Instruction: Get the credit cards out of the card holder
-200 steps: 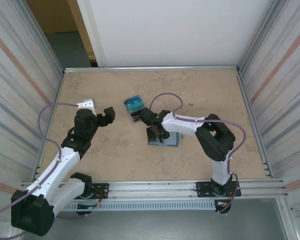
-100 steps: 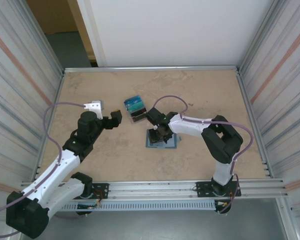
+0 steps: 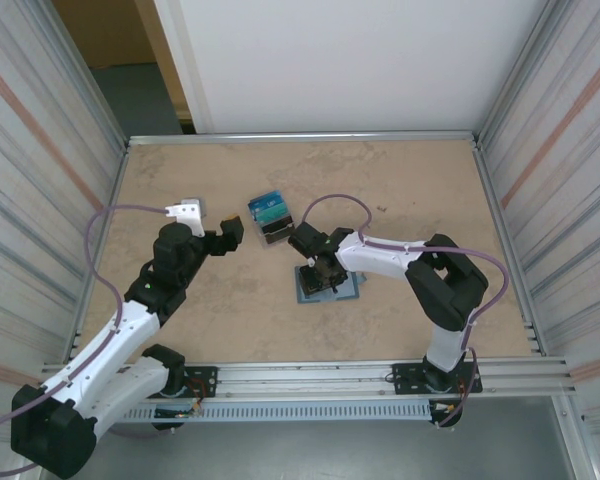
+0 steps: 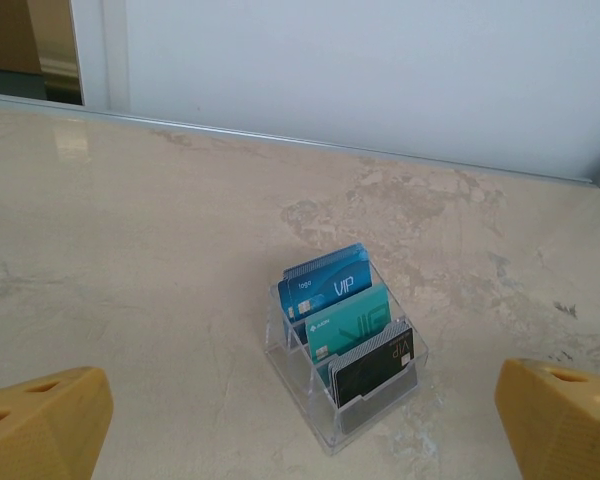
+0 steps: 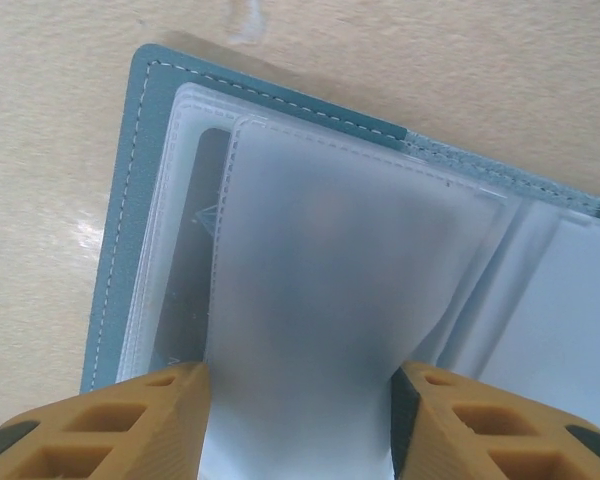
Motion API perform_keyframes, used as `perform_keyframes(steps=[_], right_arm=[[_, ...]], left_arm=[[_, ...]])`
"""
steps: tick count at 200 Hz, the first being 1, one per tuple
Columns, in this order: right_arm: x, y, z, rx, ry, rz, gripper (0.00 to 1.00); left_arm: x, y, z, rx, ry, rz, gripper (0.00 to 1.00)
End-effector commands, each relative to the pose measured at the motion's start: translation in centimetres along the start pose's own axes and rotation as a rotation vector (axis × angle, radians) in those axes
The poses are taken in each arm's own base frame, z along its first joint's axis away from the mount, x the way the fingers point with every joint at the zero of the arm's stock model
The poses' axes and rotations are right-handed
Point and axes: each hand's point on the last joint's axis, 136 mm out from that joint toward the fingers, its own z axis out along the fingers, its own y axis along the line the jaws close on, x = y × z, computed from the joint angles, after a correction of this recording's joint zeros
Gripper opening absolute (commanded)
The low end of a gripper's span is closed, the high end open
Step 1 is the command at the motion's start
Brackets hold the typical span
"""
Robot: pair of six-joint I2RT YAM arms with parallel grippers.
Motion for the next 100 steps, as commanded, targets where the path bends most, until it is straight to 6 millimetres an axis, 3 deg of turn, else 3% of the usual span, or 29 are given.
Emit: perform_keyframes(steps=[1,33,66,100], right_arm=[[0.2,-1.3,-1.4,0.08,-0.012,-0.005,0.5],[0.0,-2.2,-2.1,0.118,-0.034,0.013,0.49],[0.2,-3.3,-2.6,0.175,-0.042,0.025,0.53],[0.0,-4.0,-3.4,0.2,-0.067,0.044,0.5]], left_arm=[[-0.7,0.0,-0.2,-0.005,-0.035,0.011,0.99],[-0.7,0.0,-0.3,-0.009,-0.033,0.007,0.99],[-0.9,-0.1,-0.3,-0.007,-0.037,0.006,0.99],[-0.9,-0.2,-0.2,-0.004,-0.034,0.009,0.99]])
